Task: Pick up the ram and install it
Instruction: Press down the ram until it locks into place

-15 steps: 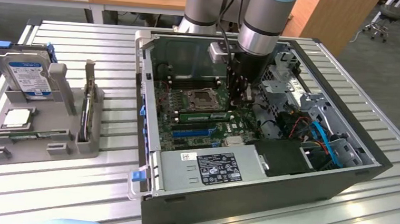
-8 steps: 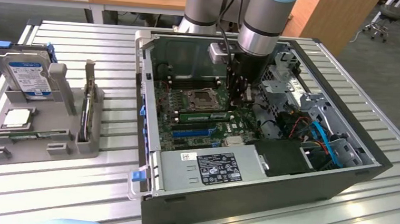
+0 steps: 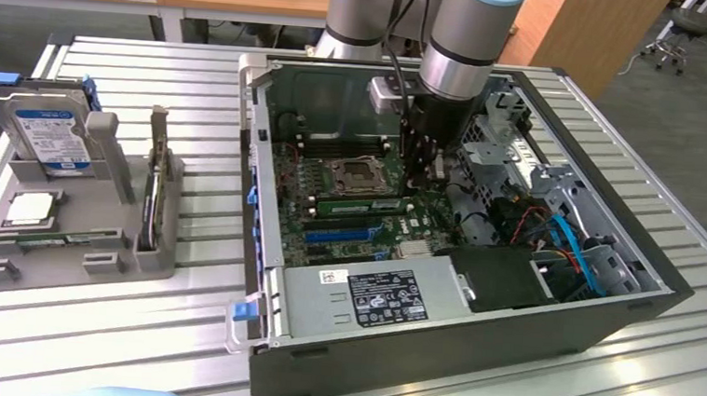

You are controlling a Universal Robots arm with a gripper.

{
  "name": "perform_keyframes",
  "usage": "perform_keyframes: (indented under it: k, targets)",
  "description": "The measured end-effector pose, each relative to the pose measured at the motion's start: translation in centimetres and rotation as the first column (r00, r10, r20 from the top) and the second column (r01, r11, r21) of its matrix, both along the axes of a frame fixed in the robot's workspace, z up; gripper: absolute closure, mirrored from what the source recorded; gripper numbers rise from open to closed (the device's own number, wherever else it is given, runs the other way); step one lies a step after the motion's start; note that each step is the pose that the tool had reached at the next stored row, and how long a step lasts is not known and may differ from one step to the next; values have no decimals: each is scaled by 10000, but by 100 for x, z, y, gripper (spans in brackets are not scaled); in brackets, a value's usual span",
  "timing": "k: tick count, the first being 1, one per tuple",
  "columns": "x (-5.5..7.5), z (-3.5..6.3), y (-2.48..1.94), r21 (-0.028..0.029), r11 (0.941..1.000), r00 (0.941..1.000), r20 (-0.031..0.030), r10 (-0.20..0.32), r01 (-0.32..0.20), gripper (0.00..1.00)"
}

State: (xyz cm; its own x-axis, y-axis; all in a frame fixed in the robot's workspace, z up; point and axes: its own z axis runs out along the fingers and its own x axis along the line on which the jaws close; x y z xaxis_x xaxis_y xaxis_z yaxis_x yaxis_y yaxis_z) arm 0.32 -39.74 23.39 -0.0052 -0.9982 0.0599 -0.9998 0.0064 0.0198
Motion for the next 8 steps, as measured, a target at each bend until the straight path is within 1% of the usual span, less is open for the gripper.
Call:
perform_keyframes:
  k: [8]
  targets:
    - [0,-10,0,3,10000,10000,1,0,0,90]
